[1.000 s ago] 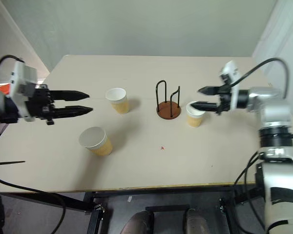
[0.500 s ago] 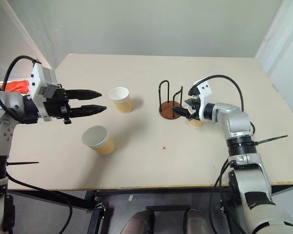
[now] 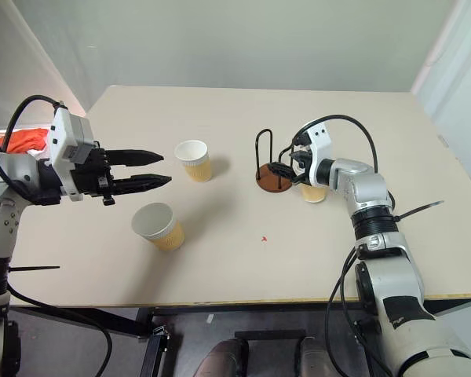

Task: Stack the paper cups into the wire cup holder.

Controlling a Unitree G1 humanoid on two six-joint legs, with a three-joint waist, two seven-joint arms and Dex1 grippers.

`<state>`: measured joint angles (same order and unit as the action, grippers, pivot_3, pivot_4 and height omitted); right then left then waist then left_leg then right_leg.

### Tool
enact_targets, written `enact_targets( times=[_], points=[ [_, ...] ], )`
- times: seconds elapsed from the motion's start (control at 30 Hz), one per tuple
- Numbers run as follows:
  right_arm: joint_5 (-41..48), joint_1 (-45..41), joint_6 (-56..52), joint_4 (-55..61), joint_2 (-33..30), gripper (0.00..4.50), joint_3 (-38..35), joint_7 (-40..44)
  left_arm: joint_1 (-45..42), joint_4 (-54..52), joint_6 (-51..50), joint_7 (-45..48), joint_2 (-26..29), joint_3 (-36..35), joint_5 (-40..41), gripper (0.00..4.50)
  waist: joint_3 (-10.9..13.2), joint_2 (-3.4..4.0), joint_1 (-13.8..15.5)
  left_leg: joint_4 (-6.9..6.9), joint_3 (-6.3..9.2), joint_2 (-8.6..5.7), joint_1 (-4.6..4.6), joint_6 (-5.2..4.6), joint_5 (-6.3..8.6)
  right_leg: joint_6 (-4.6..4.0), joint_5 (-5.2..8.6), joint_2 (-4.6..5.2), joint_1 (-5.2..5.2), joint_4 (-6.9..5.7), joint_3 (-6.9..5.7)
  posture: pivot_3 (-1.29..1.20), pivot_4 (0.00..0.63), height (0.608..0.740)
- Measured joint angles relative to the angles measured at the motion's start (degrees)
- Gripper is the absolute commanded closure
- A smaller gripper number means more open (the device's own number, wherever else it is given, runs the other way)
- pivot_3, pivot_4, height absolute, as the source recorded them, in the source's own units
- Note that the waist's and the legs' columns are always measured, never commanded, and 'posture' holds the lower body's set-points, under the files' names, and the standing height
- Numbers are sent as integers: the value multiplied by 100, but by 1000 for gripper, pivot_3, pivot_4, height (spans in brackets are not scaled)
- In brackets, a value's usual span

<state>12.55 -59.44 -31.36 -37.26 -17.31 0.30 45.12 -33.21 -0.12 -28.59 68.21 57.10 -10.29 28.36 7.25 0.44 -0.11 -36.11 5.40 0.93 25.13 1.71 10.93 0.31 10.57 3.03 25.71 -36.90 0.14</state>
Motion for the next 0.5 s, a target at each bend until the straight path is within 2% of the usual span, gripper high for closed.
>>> enact_targets(
  times=[0.3, 0.5],
  points=[
    [21, -76, -151, 261, 98, 33, 18, 118, 71, -1, -25, -95, 36, -28, 1, 2016, 0, 0, 0, 0, 0, 0, -1, 1, -1, 0, 0, 0, 1, -2, 0, 0, 150, 740],
    [-44, -132, 27, -156, 416, 33, 54, -48, 78, -4, -24, -128, 36, -29, 1, 2016, 0, 0, 4, 0, 0, 0, 2, 2, 0, 0, 0, 0, 4, -1, 0, 0, 150, 740]
  ],
)
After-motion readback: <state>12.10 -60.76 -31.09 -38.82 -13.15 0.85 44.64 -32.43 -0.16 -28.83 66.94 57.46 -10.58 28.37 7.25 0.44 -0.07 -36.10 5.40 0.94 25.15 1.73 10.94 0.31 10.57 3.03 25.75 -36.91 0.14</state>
